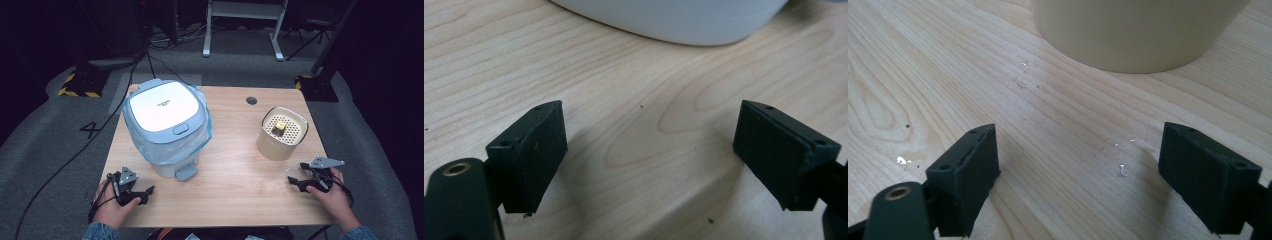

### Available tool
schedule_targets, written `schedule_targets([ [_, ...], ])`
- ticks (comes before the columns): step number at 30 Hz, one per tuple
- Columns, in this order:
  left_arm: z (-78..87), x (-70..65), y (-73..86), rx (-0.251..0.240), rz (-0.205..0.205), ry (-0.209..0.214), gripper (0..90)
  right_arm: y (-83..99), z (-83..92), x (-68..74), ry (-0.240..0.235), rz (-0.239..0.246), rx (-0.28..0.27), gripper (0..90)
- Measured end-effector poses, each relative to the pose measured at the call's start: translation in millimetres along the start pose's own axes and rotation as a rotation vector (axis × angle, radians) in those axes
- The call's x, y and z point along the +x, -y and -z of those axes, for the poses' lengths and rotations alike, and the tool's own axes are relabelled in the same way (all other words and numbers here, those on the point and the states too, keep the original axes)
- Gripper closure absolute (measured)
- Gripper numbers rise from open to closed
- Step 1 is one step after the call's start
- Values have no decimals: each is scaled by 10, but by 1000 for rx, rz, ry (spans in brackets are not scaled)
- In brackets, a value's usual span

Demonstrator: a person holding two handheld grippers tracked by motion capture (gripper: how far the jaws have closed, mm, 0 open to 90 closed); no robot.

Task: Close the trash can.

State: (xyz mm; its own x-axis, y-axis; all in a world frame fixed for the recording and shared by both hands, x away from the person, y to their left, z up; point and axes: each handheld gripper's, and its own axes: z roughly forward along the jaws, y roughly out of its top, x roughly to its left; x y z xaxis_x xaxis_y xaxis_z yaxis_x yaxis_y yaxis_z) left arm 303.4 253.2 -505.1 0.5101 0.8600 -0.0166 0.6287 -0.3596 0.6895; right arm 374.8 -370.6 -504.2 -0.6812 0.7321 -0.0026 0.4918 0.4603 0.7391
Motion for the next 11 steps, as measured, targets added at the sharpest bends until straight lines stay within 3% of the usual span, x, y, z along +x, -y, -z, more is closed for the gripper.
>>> schedule_targets([
  [11, -1, 0, -1, 0, 1, -2, 138, 0, -1, -4, -6, 14, 3, 152],
])
